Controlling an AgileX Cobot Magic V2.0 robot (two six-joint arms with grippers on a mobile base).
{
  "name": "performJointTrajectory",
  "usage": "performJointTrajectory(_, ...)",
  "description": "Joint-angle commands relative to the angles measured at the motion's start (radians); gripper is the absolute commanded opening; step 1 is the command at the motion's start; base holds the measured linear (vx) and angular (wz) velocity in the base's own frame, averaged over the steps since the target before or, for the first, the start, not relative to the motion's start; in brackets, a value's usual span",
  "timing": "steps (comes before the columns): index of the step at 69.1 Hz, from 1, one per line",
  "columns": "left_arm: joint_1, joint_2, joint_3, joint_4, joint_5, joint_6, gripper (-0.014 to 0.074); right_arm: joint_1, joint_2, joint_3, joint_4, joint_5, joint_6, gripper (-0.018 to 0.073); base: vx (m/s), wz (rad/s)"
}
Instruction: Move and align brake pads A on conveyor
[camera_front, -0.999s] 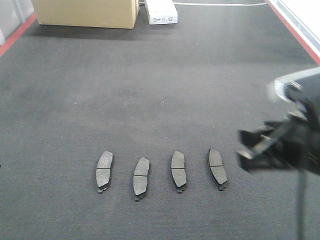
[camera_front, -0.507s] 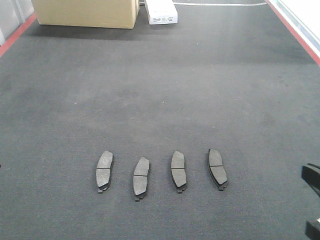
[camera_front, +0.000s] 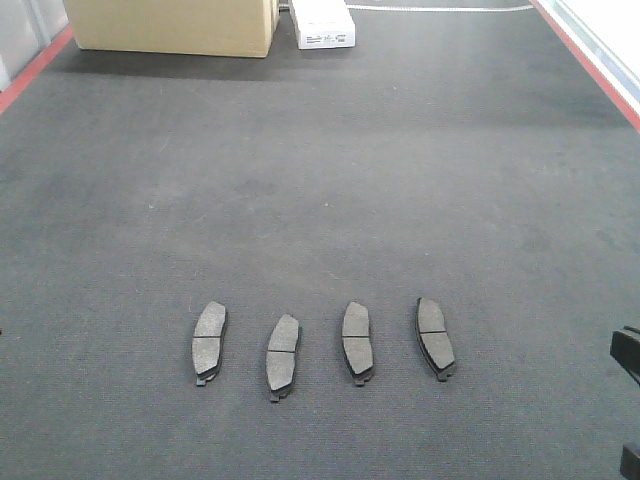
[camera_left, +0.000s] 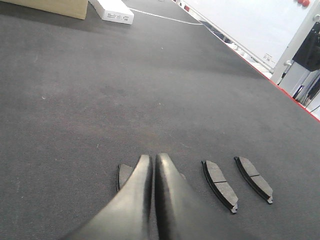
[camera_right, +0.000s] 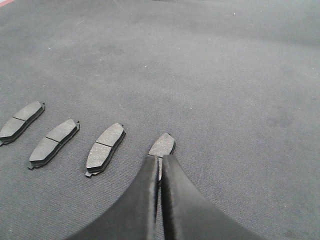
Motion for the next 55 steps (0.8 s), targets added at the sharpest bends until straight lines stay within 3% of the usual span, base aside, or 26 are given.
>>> performJointTrajectory(1,-0.003,0.006,-0.025,0.027,-0.046,-0.007,-0.0006,-0.001,0.006,-0.027,-0.026,-0.062,-0.008,-0.0006,0.0,0.0)
performJointTrajectory(14,-0.003,0.006,-0.024,0.023,-0.045,-0.005,-0.0006,-0.001,0.006,-0.027,-0.026,-0.062,-0.008,-0.0006,0.0,0.0)
performJointTrajectory(21,-0.003,0.004,-0.024,-0.064,-0.055,0.033,-0.0006,-0.001,0.006,-0.027,-0.026,-0.062,-0.008,-0.0006,0.0,0.0)
performJointTrajectory(31,-0.003,0.004,-0.024,-0.343,-0.098,0.325,-0.0006,-0.001,0.006,-0.027,-0.026,-0.062,-0.008,-0.0006,0.0,0.0)
performJointTrajectory(43,-0.003,0.004,-0.024,-0.714,-0.197,0.747,-0.0006,-0.001,0.006,-0.027,-0.026,-0.062,-0.008,-0.0006,0.0,0.0)
performJointTrajectory(47,-0.003,0.004,-0.024,-0.809,-0.227,0.886,-0.0006,-0.001,0.006,-0.027,-0.026,-0.061,-0.008,-0.0006,0.0,0.0)
performJointTrajectory(55,-0.003,0.004,-0.024,-0.933,-0.278,1.054,-0.0006,-0.001,0.006,-0.027,-0.026,-0.061,-0.008,-0.0006,0.0,0.0)
